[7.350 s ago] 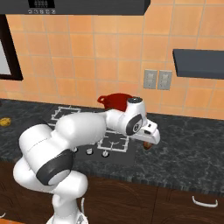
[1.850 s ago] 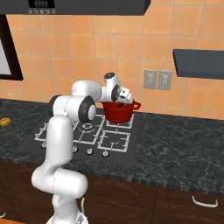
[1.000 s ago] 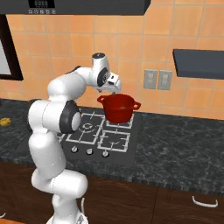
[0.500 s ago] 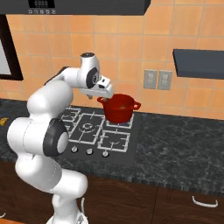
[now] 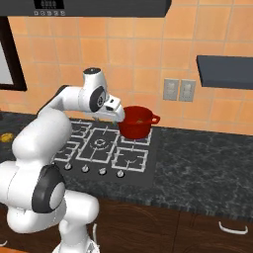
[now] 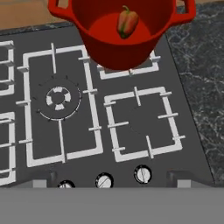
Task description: Put the bell pepper and squash in the pot. Retrieve the spatula and lightly stir the vegetables in the pot.
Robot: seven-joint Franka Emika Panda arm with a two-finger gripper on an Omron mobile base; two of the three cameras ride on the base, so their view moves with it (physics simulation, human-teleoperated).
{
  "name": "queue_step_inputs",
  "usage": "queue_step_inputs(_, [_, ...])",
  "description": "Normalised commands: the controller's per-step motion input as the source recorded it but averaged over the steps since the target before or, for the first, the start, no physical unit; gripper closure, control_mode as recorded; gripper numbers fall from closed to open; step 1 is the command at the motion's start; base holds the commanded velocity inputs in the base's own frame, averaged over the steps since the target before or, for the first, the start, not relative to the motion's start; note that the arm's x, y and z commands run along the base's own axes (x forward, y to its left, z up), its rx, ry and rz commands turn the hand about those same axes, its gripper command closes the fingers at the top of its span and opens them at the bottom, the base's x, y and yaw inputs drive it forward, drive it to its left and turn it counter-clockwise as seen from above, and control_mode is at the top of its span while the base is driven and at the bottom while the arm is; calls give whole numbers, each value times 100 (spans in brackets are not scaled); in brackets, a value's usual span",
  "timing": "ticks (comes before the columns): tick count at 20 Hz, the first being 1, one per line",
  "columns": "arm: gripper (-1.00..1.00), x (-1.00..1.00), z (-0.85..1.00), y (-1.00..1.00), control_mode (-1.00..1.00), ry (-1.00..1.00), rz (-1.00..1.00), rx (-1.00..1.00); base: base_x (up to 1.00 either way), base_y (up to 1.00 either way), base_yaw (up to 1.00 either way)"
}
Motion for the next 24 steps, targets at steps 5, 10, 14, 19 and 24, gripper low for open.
queue_step_inputs(5, [-100,0,0,0,100,0,0,0,0,99,0])
queue_step_inputs(10, [-100,0,0,0,100,0,0,0,0,100,0])
queue_step_inputs(14, [-100,0,0,0,100,0,0,0,0,95,0])
queue_step_inputs(19, [-100,0,-14,58,-100,12,0,0,0,0,0])
queue_step_inputs(24, [-100,10,-60,77,-100,21,0,0,0,0,0])
